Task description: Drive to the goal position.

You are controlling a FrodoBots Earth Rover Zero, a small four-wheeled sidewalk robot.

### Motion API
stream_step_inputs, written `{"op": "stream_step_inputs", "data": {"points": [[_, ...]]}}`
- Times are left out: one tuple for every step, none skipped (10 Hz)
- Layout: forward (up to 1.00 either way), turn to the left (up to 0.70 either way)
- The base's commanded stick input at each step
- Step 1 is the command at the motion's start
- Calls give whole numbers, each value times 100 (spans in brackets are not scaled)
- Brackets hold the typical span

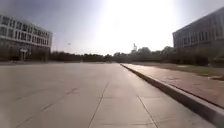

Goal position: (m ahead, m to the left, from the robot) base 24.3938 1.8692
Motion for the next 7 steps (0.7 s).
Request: {"op": "stream_step_inputs", "data": {"points": [[70, 0], [70, 0], [70, 0], [70, 0], [70, 0], [70, 0], [70, 0]]}}
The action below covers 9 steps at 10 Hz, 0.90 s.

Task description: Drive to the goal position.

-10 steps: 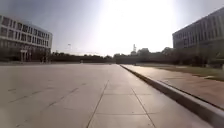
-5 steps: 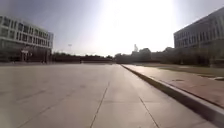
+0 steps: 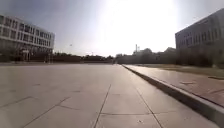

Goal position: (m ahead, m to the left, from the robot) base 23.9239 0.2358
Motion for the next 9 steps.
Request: {"op": "stream_step_inputs", "data": {"points": [[70, 0], [70, 0], [70, 0], [70, 0], [70, 0], [70, 0], [70, -23], [70, -35], [70, -35]]}}
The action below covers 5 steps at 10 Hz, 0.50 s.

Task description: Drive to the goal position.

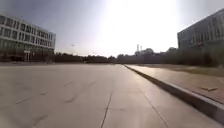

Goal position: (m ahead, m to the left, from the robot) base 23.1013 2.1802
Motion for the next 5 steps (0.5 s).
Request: {"op": "stream_step_inputs", "data": {"points": [[70, -18], [70, 0], [70, 0], [70, 0], [70, 0]]}}
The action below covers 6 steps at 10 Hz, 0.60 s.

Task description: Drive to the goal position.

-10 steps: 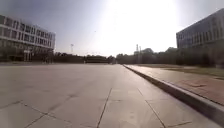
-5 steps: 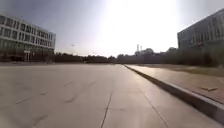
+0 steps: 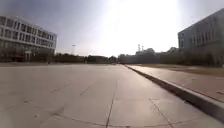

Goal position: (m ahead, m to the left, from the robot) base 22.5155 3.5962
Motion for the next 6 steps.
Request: {"op": "stream_step_inputs", "data": {"points": [[70, 0], [70, 0], [70, 0], [70, 0], [70, 0], [70, 0]]}}
